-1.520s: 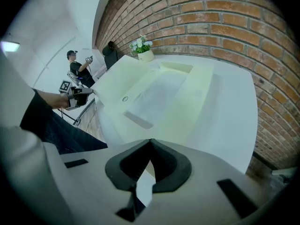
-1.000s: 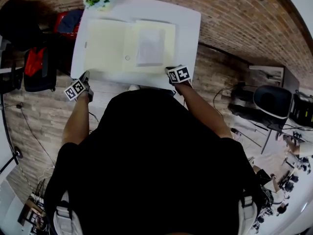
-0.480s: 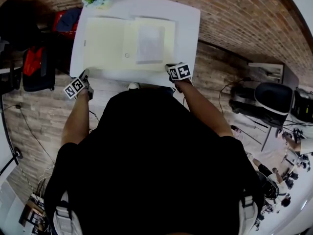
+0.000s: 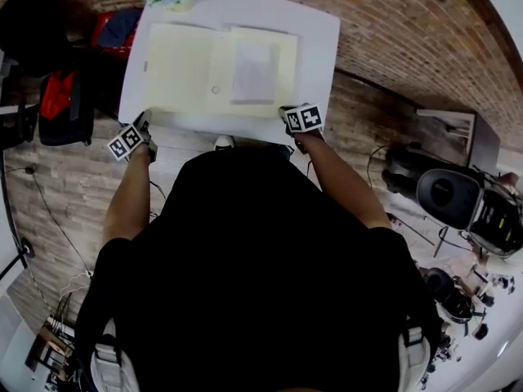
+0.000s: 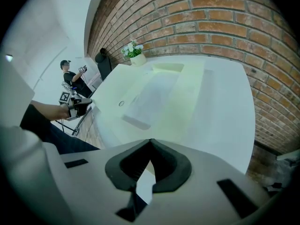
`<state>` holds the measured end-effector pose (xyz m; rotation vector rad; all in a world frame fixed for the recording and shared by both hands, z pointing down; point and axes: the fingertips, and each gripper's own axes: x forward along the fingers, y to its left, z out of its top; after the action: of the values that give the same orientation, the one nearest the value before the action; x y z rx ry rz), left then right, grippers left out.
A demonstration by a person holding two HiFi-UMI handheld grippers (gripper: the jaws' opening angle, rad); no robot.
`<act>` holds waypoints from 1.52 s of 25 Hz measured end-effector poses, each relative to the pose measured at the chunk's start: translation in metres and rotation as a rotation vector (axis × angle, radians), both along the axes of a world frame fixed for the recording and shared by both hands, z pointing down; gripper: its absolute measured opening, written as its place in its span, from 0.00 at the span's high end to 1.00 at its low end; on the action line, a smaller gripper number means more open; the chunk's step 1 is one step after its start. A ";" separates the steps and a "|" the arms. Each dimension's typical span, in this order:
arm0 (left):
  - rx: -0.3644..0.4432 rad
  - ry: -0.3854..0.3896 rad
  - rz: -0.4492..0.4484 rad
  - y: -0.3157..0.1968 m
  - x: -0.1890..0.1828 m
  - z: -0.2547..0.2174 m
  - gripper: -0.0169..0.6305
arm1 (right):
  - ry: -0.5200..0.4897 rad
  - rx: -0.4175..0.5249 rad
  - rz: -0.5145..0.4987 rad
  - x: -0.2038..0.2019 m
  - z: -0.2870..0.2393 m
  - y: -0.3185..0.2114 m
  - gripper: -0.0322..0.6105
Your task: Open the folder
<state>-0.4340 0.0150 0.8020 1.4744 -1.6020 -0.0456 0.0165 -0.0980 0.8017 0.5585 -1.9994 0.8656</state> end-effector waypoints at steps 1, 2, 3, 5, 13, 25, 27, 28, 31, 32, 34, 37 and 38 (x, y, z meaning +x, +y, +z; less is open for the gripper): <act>0.004 -0.005 0.004 0.000 0.000 -0.001 0.88 | 0.001 0.001 -0.002 0.000 0.000 0.000 0.91; 0.009 -0.009 0.008 0.000 0.000 -0.003 0.88 | 0.001 0.003 -0.005 0.000 0.000 0.000 0.91; 0.015 -0.013 0.013 0.000 0.000 -0.005 0.87 | 0.000 0.005 -0.007 -0.001 -0.001 0.000 0.91; 0.028 -0.022 0.023 0.000 0.000 -0.010 0.86 | -0.003 0.005 -0.008 -0.001 0.000 0.001 0.91; 0.086 -0.048 0.046 -0.009 0.006 -0.032 0.83 | -0.009 -0.005 -0.017 0.002 0.003 -0.001 0.91; 0.198 -0.099 0.067 -0.040 0.005 -0.080 0.82 | -0.002 0.022 -0.068 -0.001 -0.005 0.002 0.91; 0.212 -0.115 0.073 -0.047 0.004 -0.089 0.82 | 0.002 0.029 -0.077 -0.002 -0.007 0.001 0.91; 0.219 -0.125 0.079 -0.049 0.004 -0.093 0.82 | 0.001 0.035 -0.080 -0.003 -0.009 0.002 0.91; 0.239 -0.154 0.104 -0.057 0.003 -0.106 0.82 | -0.025 0.058 -0.075 -0.010 -0.019 -0.001 0.91; 0.246 -0.167 0.113 -0.061 0.004 -0.110 0.82 | -0.037 0.066 -0.073 -0.013 -0.023 -0.003 0.91; 0.263 -0.204 0.128 -0.069 0.005 -0.121 0.81 | -0.062 0.086 -0.074 -0.017 -0.032 -0.009 0.91; 0.299 -0.251 0.148 -0.081 0.010 -0.140 0.81 | -0.090 0.115 -0.080 -0.024 -0.047 -0.017 0.91; 0.314 -0.270 0.154 -0.085 0.012 -0.147 0.81 | -0.097 0.124 -0.080 -0.025 -0.052 -0.020 0.91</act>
<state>-0.4221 -0.0705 0.6551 1.9098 -1.7466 -0.0102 -0.0088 -0.1180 0.7501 0.5113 -2.1597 0.7362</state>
